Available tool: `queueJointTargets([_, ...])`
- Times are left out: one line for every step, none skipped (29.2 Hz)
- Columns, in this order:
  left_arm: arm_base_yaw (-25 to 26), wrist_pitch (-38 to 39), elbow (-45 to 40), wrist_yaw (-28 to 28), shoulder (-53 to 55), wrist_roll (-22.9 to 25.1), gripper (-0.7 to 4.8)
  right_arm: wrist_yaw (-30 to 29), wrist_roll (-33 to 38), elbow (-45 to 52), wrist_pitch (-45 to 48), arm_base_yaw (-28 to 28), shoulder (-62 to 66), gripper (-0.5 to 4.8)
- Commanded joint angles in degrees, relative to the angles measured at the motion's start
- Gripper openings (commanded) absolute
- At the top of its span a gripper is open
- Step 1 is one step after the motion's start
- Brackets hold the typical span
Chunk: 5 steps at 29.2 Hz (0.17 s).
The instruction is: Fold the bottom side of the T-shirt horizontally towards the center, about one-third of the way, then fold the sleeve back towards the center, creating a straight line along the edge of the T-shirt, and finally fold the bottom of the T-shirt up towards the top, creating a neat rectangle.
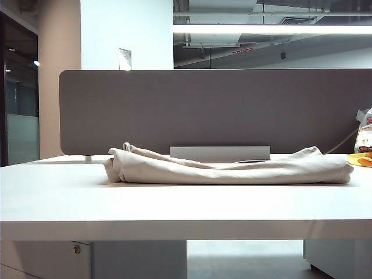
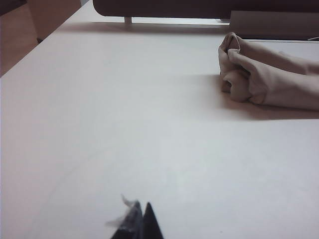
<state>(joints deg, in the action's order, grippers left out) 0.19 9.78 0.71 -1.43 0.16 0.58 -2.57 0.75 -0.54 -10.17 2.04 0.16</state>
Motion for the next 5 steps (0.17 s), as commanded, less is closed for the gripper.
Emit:
queueJointTargets([0.0, 0.4, -0.3, 0.1, 0.0, 0.3, -0.05, 0.3, -0.1, 0.2, 0.5, 0.0, 0.0, 0.0])
queueJointTargets([0.0, 0.4, -0.3, 0.1, 0.0, 0.3, -0.05, 0.3, -0.1, 0.2, 0.5, 0.0, 0.0, 0.0])
queueJointTargets([0.0, 0.4, -0.3, 0.1, 0.0, 0.3, -0.05, 0.3, -0.1, 0.2, 0.5, 0.0, 0.0, 0.0])
queueJointTargets([0.0, 0.4, -0.3, 0.1, 0.0, 0.3, -0.05, 0.3, -0.1, 0.2, 0.6, 0.0, 0.0, 0.0])
queueJointTargets([0.0, 0.4, -0.3, 0.1, 0.0, 0.3, -0.05, 0.3, -0.1, 0.2, 0.5, 0.0, 0.0, 0.0])
